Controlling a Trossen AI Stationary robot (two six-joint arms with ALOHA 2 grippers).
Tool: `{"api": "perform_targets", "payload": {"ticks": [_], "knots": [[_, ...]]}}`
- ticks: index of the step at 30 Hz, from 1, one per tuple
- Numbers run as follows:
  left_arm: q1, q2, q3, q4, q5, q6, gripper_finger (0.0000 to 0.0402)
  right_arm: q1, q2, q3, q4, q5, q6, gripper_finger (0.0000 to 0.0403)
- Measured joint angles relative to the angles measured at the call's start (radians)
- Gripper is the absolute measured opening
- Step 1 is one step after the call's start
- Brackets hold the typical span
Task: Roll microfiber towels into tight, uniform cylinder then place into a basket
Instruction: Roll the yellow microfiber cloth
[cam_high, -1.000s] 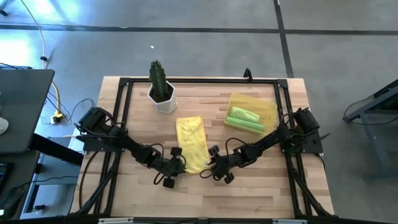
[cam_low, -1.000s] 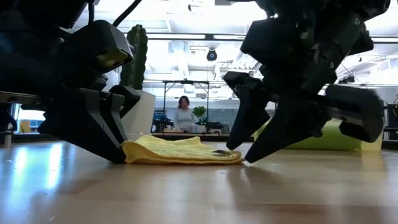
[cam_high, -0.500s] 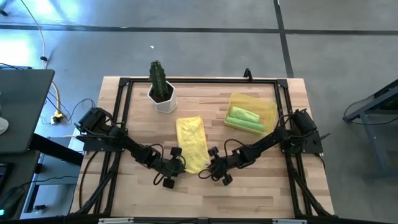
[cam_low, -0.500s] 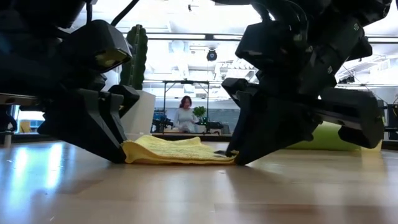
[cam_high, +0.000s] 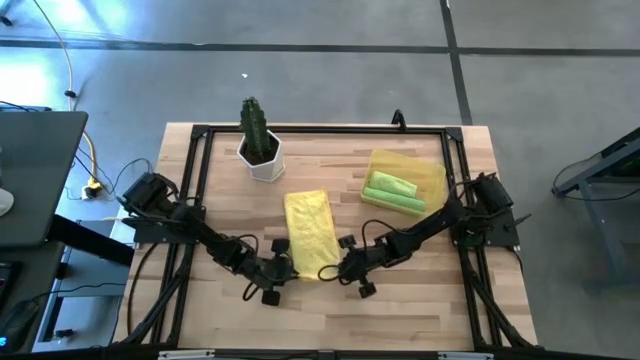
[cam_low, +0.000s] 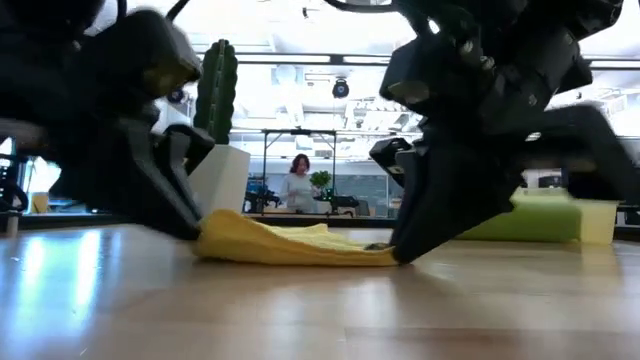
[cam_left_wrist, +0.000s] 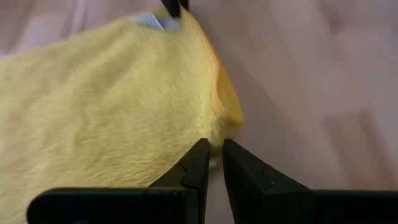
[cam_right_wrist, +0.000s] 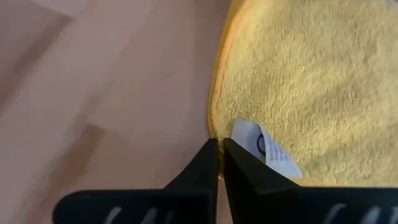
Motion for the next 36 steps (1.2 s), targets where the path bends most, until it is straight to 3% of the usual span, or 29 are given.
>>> {"api": "perform_targets", "payload": {"ticks": [4, 16, 29, 36], "knots": [[0.0, -0.027, 0.001, 0.0, 0.0, -0.06, 0.0037, -0.015, -0.021, 0.001, 0.014, -0.045, 0.037, 0.0002], [0.0, -0.064, 0.003, -0.028, -0.039, -0.176, 0.0037, -0.045, -0.022, 0.001, 0.031, -0.038, 0.135, 0.0001], [-0.007, -0.164, 0.005, -0.048, -0.023, -0.181, 0.0037, -0.057, -0.091, 0.004, 0.048, -0.052, 0.174, 0.0], [-0.02, -0.208, 0.005, -0.037, -0.027, -0.175, 0.0038, -0.109, -0.094, 0.004, 0.022, 0.066, 0.322, 0.0]]}}
